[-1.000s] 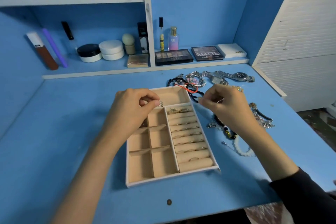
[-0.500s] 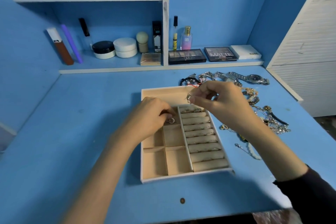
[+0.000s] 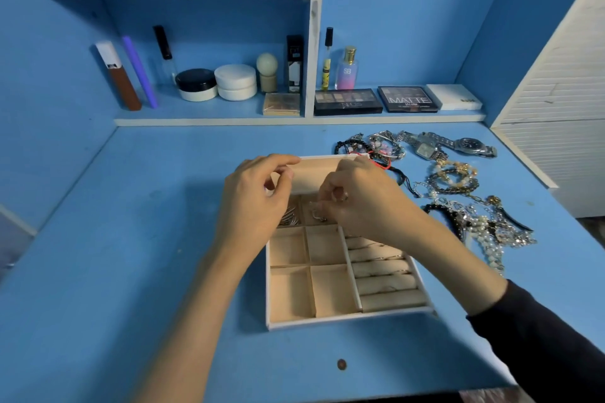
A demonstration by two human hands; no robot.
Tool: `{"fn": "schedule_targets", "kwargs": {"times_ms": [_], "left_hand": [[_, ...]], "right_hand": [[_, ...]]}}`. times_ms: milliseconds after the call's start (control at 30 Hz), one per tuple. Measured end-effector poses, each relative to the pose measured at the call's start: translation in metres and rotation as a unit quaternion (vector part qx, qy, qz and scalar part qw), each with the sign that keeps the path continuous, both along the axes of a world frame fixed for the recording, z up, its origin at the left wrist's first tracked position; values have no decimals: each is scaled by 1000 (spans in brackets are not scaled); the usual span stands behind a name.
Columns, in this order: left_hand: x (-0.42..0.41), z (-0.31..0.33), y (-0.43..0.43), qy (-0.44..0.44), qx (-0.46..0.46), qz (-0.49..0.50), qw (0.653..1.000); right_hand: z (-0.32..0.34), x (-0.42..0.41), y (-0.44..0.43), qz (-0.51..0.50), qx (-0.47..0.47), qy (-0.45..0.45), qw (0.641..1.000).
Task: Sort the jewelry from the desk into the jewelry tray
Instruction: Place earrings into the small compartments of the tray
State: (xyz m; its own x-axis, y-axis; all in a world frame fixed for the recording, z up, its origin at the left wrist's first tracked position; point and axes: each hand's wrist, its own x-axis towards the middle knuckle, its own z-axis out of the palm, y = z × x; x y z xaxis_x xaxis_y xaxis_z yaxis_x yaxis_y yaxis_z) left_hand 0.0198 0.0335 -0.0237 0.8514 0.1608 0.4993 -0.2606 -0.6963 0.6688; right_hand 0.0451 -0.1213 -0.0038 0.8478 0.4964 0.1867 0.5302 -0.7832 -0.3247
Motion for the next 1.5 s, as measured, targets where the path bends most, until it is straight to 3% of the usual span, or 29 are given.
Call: {"fn": "schedule_targets", "kwargs": {"times_ms": [467, 800, 1100, 1233, 1500], "left_hand": [[-1, -7, 5, -9, -2, 1, 1000], [-3, 9, -14, 15, 52, -43, 998], [16, 23, -84, 54, 132, -151, 978], [26, 23, -116, 78, 162, -199, 963], [32, 17, -141, 114, 168, -210, 956]], "right_hand": [[-6, 0, 10, -37, -78, -54, 995], [-7, -6, -43, -54, 146, -55, 986], [-17, -4, -140, -212, 234, -54, 947], [-28, -2, -159, -232, 161, -39, 958], [-17, 14, -172, -171, 28, 19, 985]]}}
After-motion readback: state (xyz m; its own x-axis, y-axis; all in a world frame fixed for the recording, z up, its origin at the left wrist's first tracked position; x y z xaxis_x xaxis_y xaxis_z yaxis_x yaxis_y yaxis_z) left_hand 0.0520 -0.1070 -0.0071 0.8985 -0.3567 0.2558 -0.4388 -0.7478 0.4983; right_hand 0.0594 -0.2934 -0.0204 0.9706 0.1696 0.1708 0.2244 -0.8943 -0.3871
